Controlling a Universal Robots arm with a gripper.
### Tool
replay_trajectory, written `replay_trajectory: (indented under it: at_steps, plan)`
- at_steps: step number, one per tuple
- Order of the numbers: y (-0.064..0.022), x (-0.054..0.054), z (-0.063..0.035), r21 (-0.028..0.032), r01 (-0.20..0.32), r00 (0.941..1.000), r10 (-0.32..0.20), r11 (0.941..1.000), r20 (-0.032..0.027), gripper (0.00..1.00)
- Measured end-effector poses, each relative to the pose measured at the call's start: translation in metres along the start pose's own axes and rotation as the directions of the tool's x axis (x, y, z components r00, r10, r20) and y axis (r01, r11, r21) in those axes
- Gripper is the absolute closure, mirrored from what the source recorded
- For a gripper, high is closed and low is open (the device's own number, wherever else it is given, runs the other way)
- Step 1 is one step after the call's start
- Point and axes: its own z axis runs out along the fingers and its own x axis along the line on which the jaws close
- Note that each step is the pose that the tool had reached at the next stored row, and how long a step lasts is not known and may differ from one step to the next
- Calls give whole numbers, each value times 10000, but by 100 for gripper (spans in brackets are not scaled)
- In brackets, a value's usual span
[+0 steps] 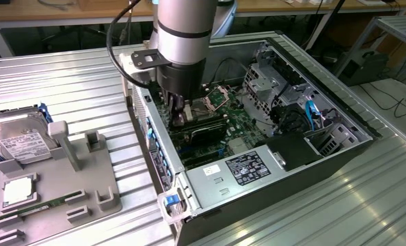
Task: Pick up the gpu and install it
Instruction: 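Press down on the gpu until it lock into place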
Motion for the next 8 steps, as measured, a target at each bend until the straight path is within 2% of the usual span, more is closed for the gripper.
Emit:
replay_trajectory:
  at_steps: [1, 2, 3, 4, 7, 8]
  plan:
    - [1, -44, -73, -70, 0, 10000, -1, 10000, -52, 89]
    - [23, -99, -83, -90, -1, 9998, 0, 10000, -184, 89]
    - [64, -154, -82, -89, -2, 9997, 1, 10000, -224, 89]
    - [91, -170, -82, -88, -4, 9995, 2, 10000, -304, 89]
    - [127, -189, -83, -90, -5, 9991, 1, 10000, -413, 89]
    - [127, -189, -83, -89, -5, 9991, 1, 10000, -413, 89]
